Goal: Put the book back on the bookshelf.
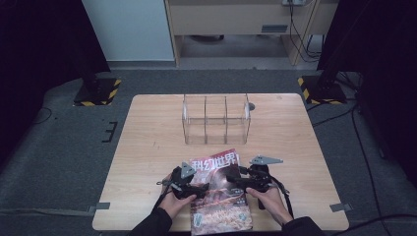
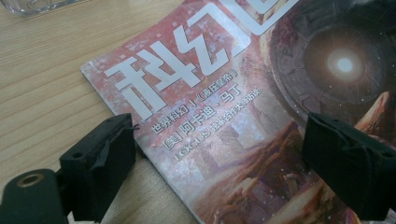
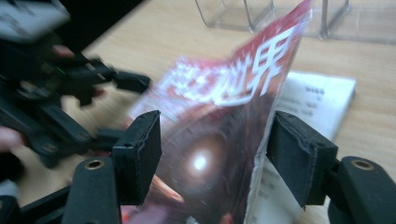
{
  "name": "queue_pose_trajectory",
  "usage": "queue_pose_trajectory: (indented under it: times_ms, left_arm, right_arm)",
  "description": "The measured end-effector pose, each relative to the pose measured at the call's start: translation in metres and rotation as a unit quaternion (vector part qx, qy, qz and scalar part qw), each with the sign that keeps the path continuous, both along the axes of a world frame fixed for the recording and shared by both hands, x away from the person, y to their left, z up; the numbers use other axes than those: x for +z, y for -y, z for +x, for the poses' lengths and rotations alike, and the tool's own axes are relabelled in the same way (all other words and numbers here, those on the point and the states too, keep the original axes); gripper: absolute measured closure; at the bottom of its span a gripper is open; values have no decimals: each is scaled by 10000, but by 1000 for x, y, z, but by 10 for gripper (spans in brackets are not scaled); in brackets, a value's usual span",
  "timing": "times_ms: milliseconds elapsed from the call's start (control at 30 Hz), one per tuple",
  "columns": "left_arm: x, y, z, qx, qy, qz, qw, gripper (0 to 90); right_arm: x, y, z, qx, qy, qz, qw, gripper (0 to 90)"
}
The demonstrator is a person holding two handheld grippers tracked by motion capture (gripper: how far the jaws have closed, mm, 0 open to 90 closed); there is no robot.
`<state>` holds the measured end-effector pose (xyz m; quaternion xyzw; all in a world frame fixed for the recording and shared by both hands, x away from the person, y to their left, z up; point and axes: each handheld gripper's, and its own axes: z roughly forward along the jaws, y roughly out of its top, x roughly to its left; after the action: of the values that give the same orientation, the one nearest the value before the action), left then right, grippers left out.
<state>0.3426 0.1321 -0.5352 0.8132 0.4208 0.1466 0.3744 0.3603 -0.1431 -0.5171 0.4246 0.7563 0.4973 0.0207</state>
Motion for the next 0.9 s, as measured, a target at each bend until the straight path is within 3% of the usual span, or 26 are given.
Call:
queue_pose_trajectory:
  times_ms: [200,500,767,800,900]
  left_arm:
    - [0,0,0,-13,-8,-5,10000,88]
    - [0,-1,1,-19,-29,-19,10000,88]
    - [0,-3,1,-18,-14,-21,10000,105]
    - [1,-3,1,-9,-17,-17,10000,134]
    - [3,-6,1,13,-34,-38,10000,164]
  right_arm:
    - [-9,-5,-1,85,-203,-307,9993,360]
    - [-14,-7,7,67,-310,-403,9987,463]
    - [-14,-9,9,31,-237,-608,9979,693]
    - [-12,-8,10,6,-312,-514,9982,765]
    - [-9,-5,10,25,-351,-383,9986,827]
